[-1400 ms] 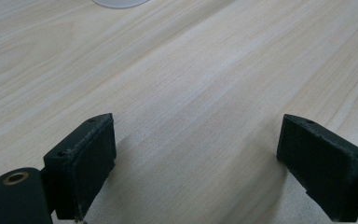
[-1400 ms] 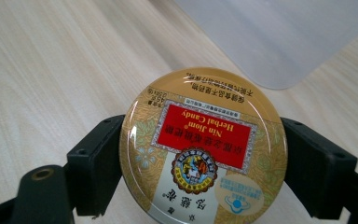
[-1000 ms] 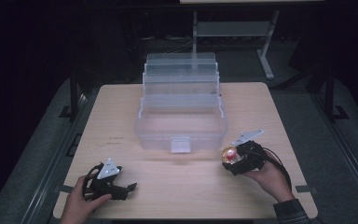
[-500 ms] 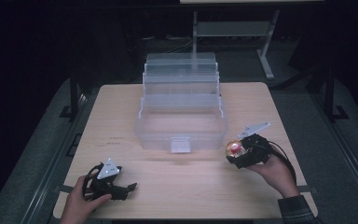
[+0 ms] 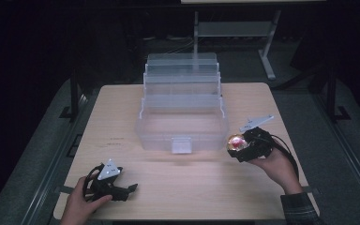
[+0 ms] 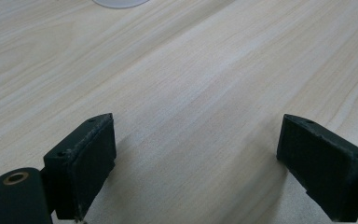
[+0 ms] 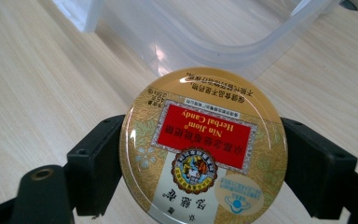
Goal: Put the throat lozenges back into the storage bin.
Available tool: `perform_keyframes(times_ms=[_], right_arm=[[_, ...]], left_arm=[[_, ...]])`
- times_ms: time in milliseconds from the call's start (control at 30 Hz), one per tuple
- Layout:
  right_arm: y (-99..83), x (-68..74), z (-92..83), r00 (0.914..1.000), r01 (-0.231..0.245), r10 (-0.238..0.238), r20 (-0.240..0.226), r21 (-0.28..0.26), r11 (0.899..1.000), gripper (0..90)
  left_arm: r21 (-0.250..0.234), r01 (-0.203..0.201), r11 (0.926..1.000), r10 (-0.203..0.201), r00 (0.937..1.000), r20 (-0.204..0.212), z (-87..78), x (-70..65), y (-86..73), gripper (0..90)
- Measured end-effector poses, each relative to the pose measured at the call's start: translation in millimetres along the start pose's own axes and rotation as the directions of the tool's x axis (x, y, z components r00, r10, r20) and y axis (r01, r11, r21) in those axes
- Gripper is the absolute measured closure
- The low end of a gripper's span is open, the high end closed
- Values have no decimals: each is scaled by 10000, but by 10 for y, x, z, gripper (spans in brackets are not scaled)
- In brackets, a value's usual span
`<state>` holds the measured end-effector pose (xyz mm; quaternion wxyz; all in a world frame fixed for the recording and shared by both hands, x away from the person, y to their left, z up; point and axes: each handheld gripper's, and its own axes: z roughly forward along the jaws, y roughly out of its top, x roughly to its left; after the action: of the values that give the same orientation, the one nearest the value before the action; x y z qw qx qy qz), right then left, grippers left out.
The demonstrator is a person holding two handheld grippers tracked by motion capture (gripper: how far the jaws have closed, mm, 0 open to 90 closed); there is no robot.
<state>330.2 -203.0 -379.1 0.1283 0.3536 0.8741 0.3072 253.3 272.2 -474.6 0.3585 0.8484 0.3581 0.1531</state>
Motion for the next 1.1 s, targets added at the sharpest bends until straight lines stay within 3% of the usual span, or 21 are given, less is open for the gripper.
perform_keyframes(times_ms=[1100], right_arm=[[456,-150,3,10000,-16,16,20,-346,9994,196]], left_arm=[[3,-21,10000,21,10000,-6,0,2,0,108]])
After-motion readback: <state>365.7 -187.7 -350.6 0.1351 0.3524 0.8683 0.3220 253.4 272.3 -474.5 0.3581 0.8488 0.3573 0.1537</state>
